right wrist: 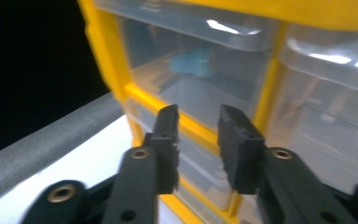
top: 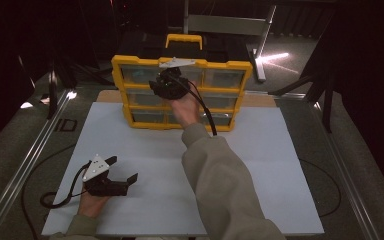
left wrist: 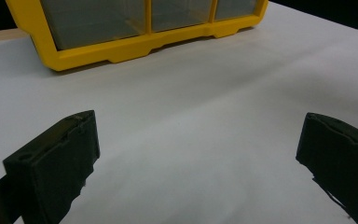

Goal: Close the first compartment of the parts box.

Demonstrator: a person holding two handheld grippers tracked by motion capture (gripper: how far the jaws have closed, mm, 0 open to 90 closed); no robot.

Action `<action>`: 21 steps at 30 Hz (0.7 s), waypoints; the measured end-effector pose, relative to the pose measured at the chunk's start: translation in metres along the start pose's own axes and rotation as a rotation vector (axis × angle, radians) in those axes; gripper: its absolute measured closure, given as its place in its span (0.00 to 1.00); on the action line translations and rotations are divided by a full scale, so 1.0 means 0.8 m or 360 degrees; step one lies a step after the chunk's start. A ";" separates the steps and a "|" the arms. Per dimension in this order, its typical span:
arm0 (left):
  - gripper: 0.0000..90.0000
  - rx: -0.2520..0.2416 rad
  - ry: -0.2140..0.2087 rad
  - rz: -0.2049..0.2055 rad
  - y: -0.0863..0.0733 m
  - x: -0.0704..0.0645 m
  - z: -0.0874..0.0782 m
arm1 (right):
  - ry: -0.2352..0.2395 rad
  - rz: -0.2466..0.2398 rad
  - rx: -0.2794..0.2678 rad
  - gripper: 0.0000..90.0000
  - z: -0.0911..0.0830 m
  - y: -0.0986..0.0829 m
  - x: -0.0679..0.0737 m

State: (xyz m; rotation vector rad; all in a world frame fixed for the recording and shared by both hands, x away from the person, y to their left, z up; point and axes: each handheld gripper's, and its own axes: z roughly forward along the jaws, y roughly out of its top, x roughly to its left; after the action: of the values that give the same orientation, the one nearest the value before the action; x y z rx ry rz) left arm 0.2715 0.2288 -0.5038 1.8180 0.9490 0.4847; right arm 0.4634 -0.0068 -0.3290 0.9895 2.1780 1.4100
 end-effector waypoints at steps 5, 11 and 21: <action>0.00 0.0000 0.0000 0.0001 0.000 0.000 0.000 | 0.0041 0.0007 0.0021 0.62 -0.001 -0.001 0.001; 0.00 0.0000 0.0001 0.0001 0.000 0.000 0.001 | 0.0077 0.0011 -0.0001 0.45 -0.008 -0.007 -0.003; 0.00 0.0003 0.0001 0.0003 0.000 0.000 0.001 | 0.0080 0.0021 -0.0016 0.25 -0.022 -0.010 -0.009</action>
State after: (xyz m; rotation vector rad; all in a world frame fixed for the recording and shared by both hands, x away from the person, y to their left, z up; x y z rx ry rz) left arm 0.2717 0.2281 -0.5042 1.8203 0.9483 0.4855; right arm 0.4549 -0.0254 -0.3291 0.9765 2.2020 1.4654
